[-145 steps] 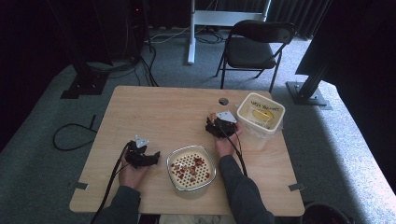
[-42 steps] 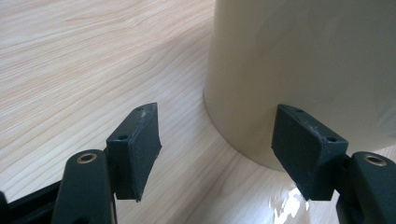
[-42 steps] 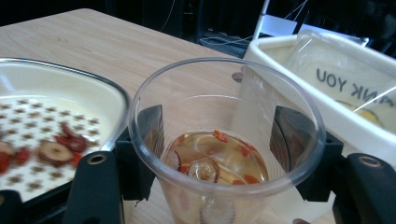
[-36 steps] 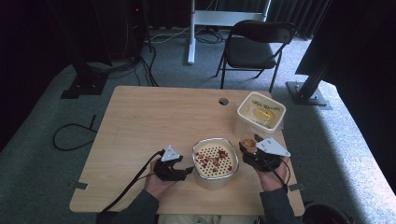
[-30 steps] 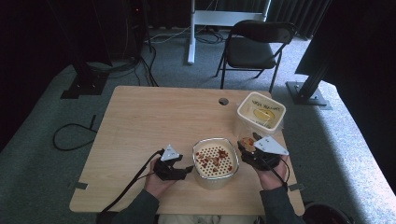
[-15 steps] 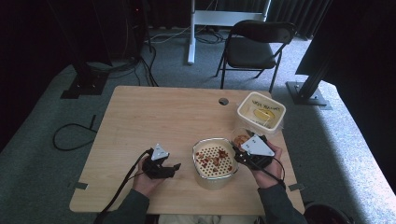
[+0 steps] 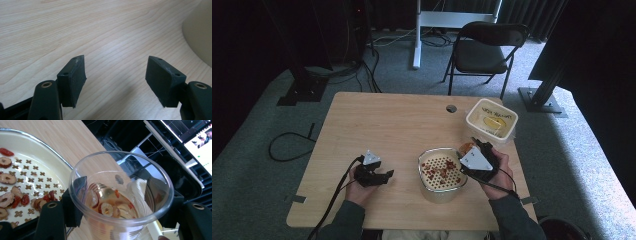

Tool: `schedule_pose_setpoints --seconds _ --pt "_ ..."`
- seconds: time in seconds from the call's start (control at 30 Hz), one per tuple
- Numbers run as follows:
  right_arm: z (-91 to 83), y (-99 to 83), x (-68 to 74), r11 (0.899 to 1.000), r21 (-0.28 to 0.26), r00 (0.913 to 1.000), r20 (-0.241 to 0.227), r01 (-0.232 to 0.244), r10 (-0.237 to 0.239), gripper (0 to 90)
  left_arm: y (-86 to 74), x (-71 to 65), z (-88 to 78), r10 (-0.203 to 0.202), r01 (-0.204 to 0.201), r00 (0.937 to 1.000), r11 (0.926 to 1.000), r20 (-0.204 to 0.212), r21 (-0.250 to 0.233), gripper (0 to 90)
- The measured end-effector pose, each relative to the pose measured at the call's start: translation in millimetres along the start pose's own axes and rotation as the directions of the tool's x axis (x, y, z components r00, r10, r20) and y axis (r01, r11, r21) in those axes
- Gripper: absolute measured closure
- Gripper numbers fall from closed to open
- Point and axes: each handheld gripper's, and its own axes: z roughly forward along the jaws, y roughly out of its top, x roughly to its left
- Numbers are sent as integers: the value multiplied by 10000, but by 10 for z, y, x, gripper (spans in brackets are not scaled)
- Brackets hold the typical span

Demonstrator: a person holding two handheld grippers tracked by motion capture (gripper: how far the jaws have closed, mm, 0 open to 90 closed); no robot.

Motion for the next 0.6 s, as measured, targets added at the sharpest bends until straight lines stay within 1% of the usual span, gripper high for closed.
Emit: schedule_pose_setpoints --seconds 0.1,0.23,0.3,0.4,0.47,0.5,0.6 --pt "8 27 31 9975 109 9975 160 693 -695 349 2 16 4 -60 60 10000 10000 24 3 330" --pt "10 75 56 9910 190 9910 171 1327 -1330 349 1 21 13 -97 97 10000 9999 23 34 330" --pt "13 100 67 9852 265 9853 186 1693 -1699 349 1 23 15 -93 93 10000 9999 23 65 330" --pt "19 130 79 9788 290 9791 105 2026 -2030 349 0 26 20 -111 110 9999 9999 32 64 330" --pt "24 144 88 9724 364 9729 120 2303 -2308 350 -1 32 24 -92 92 10000 9999 28 95 330" --pt "28 151 92 9680 375 9684 142 2483 -2490 350 -2 33 26 -109 108 9999 9999 28 107 330" --pt "31 164 105 9594 469 9602 114 2783 -2791 349 -2 33 31 -153 153 9999 9998 45 106 330"
